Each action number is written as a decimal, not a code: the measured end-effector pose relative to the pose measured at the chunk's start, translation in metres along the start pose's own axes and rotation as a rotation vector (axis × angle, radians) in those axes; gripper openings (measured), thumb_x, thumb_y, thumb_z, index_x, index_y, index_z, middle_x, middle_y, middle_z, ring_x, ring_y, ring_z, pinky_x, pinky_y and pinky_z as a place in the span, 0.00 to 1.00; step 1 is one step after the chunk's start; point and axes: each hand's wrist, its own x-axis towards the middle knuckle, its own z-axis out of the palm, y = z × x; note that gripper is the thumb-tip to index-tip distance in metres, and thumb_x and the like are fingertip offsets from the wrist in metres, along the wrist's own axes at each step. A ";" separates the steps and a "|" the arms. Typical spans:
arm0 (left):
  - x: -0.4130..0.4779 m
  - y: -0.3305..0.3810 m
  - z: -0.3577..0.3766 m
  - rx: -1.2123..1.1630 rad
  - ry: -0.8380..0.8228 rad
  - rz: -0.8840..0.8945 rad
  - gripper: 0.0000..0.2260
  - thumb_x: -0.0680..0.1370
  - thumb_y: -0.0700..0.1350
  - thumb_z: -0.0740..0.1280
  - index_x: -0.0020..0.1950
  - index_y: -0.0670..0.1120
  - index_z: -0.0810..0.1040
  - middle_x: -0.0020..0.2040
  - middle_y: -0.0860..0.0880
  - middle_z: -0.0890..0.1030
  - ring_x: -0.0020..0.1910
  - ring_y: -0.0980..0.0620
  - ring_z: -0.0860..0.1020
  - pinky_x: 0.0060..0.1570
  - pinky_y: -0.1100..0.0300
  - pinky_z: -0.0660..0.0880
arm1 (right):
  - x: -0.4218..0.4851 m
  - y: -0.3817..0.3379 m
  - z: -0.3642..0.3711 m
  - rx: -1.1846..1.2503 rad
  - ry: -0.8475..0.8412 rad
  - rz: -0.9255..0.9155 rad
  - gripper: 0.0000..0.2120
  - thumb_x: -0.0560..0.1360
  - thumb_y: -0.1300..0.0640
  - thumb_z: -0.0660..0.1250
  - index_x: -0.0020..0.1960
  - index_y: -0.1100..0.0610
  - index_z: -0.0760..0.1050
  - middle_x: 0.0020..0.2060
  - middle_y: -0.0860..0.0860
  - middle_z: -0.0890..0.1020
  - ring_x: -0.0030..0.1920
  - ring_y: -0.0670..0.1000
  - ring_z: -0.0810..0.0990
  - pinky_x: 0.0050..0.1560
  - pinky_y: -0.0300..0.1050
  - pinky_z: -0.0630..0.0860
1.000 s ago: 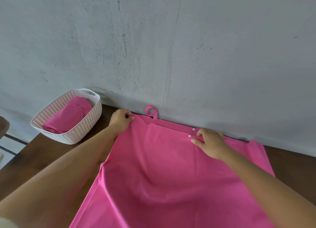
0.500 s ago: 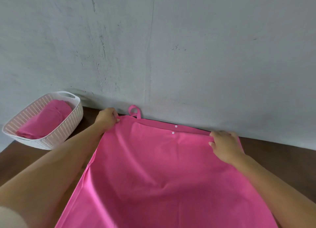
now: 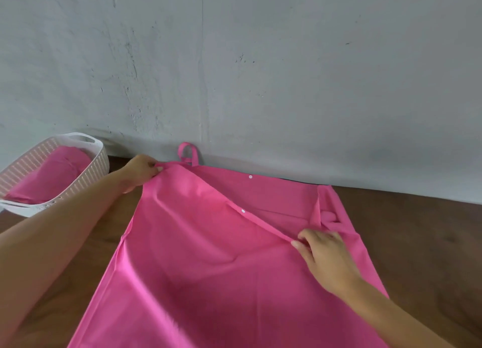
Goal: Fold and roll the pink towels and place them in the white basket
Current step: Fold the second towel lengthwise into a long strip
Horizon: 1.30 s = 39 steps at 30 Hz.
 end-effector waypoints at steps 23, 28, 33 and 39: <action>-0.101 0.043 -0.033 -0.040 0.218 0.372 0.15 0.74 0.35 0.75 0.47 0.51 0.73 0.41 0.47 0.81 0.39 0.43 0.81 0.44 0.51 0.76 | 0.087 0.056 -0.020 0.198 -0.014 0.494 0.12 0.74 0.69 0.65 0.51 0.58 0.84 0.55 0.56 0.83 0.56 0.59 0.81 0.58 0.50 0.75; -0.118 0.056 -0.038 0.289 0.188 0.600 0.10 0.77 0.34 0.69 0.51 0.47 0.72 0.43 0.51 0.78 0.41 0.51 0.78 0.42 0.53 0.72 | 0.070 0.077 -0.052 0.151 0.030 0.473 0.12 0.75 0.68 0.65 0.47 0.56 0.86 0.51 0.55 0.85 0.53 0.59 0.82 0.55 0.51 0.77; -0.128 0.071 -0.045 0.352 0.221 0.648 0.07 0.76 0.34 0.71 0.48 0.45 0.79 0.42 0.50 0.80 0.42 0.48 0.79 0.45 0.49 0.76 | 0.055 0.100 -0.073 0.149 0.041 0.434 0.13 0.77 0.68 0.64 0.49 0.57 0.86 0.52 0.55 0.86 0.52 0.58 0.83 0.56 0.51 0.78; -0.137 0.075 -0.055 0.250 0.315 0.460 0.06 0.76 0.32 0.71 0.48 0.42 0.82 0.44 0.46 0.83 0.44 0.47 0.80 0.48 0.52 0.75 | 0.042 0.115 -0.093 0.075 -0.019 0.371 0.15 0.78 0.67 0.62 0.58 0.59 0.84 0.59 0.57 0.84 0.59 0.59 0.81 0.62 0.53 0.76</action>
